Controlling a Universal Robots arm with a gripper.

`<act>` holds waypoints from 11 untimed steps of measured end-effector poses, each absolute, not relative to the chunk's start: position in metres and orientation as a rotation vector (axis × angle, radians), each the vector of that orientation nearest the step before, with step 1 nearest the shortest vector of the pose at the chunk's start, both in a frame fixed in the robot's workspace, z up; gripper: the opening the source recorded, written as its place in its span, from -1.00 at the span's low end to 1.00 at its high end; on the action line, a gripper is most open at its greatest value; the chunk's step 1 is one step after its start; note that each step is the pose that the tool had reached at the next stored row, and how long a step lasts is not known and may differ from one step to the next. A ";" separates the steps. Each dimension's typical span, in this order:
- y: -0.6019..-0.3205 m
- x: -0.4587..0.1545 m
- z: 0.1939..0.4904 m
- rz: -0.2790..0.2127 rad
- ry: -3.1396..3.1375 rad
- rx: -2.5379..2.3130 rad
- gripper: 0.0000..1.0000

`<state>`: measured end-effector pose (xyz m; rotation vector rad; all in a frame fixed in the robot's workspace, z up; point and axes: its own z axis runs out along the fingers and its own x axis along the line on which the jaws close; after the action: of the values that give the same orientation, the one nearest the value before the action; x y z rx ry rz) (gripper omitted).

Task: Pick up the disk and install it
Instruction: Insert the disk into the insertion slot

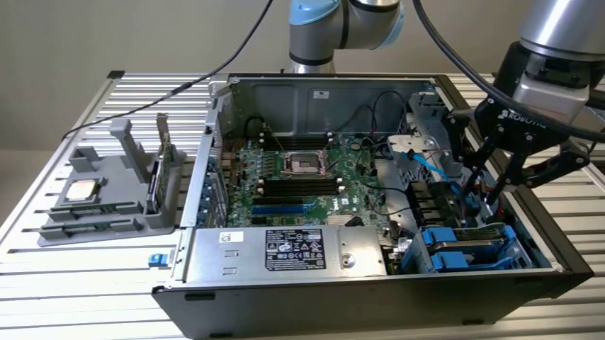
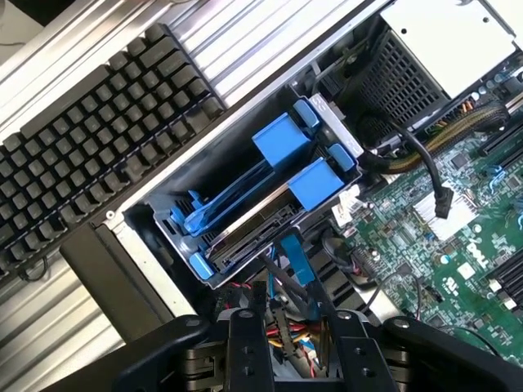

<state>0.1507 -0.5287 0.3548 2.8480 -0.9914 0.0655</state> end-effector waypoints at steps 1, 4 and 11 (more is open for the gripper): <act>-0.529 0.151 0.354 0.066 -0.989 2.849 -0.33; -0.529 0.151 0.354 0.067 -0.979 2.851 -0.33; -0.529 0.151 0.353 0.071 -0.927 2.867 -0.33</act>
<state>0.1507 -0.5288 0.3535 2.8672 -0.9273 0.0712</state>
